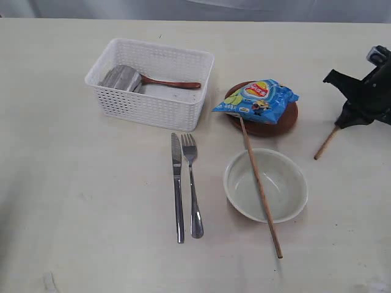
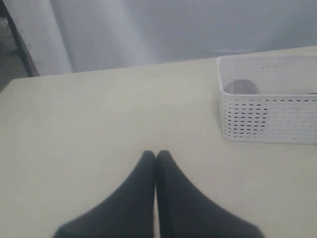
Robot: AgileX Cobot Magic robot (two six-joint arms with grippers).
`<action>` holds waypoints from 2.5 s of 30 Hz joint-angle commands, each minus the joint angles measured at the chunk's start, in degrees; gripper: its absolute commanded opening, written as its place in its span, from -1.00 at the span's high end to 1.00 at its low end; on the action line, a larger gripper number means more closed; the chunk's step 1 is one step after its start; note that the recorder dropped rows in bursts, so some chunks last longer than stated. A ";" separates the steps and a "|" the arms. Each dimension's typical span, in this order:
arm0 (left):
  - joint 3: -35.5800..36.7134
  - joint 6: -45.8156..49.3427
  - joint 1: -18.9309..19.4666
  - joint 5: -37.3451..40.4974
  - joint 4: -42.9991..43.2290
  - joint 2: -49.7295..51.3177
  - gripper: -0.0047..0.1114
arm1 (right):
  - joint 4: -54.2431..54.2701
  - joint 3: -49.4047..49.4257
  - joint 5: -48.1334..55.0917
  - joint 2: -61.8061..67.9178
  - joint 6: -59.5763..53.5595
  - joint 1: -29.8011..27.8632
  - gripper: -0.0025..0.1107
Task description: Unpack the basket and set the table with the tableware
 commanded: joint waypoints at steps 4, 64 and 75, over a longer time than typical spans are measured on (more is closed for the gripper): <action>0.12 0.00 -0.43 -0.42 0.28 -0.15 0.92 | -5.93 -1.26 11.09 -3.82 -10.71 -0.25 0.96; 0.12 0.00 -0.43 -0.42 0.28 -0.15 0.92 | -5.85 7.26 15.62 -22.24 -10.31 33.77 0.96; 0.12 0.00 -0.43 -0.42 0.28 -0.15 0.92 | -6.16 -6.22 20.16 -25.50 -8.84 36.45 0.96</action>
